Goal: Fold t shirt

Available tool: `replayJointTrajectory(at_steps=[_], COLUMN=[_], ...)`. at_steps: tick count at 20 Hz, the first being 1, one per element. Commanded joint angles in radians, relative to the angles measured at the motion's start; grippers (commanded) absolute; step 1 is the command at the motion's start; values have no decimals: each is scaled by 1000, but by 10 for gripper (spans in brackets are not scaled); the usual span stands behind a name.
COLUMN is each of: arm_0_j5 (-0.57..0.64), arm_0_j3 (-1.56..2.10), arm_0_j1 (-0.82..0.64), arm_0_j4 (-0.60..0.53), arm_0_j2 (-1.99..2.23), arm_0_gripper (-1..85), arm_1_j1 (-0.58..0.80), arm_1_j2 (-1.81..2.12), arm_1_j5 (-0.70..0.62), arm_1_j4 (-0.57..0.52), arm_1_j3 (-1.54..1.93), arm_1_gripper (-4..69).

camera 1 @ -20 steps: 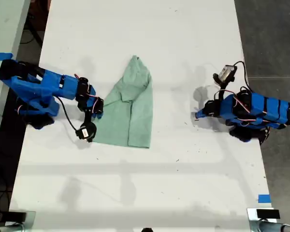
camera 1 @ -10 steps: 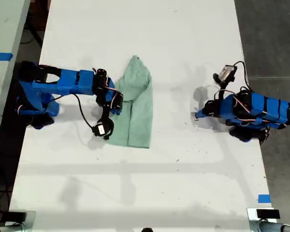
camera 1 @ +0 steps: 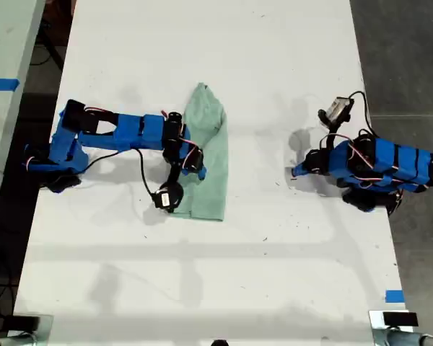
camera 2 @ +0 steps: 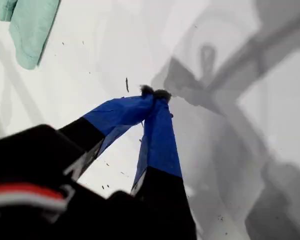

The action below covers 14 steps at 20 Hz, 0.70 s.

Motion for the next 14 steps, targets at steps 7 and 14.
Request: replayJointTrajectory(at_steps=[7,14], arm_0_j5=[8,0], arm_0_j3=[483,1511], arm_0_j1=[-61,-153], arm_0_j4=[-143,-554], arm_0_j2=[831,1629], arm_0_gripper=[-1,22], arm_1_j1=[6,6], arm_1_j2=[14,14], arm_1_j5=[5,25], arm_1_j4=[6,11], arm_1_j3=[35,35], arm_1_gripper=[-12,-12])
